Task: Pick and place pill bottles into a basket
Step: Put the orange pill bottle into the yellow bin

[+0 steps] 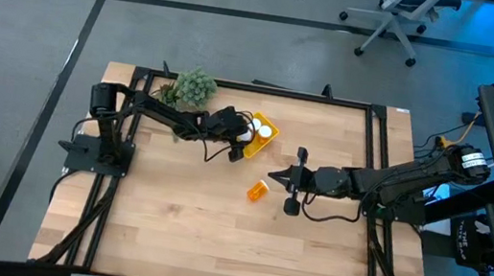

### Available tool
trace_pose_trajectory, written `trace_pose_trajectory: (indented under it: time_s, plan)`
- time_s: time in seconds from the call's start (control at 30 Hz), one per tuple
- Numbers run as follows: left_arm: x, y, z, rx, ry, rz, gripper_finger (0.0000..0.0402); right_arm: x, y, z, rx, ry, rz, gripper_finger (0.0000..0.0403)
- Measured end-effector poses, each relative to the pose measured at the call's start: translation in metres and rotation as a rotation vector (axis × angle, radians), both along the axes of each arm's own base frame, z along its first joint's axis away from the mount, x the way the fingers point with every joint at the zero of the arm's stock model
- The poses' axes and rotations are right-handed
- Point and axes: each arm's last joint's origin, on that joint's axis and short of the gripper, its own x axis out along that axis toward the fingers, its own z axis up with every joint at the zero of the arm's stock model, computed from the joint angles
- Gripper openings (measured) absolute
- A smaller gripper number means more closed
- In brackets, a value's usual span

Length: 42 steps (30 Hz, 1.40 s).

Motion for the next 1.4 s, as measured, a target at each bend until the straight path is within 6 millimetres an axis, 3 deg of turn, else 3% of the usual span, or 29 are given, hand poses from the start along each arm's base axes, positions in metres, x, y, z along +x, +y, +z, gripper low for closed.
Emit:
trace_pose_trajectory:
  time_s: [0.63,0.83,1.2,1.4]
  plan:
    - [-0.002,-0.001,0.009,0.012,-0.011,-0.025,0.0238,0.000,0.000,0.000,-0.001,0.004,0.000,0.0016]
    - [-0.007,-0.003,0.030,0.044,-0.032,-0.053,0.0238,0.000,0.000,-0.001,-0.001,0.007,0.000,0.0016]
    - [-0.039,-0.012,0.077,0.070,0.021,-0.059,0.0236,0.000,0.000,-0.001,-0.002,0.009,0.001,0.0017]
    - [-0.052,-0.021,0.081,0.018,-0.078,-0.142,0.0214,0.000,0.000,-0.001,-0.004,0.010,0.001,0.0017]
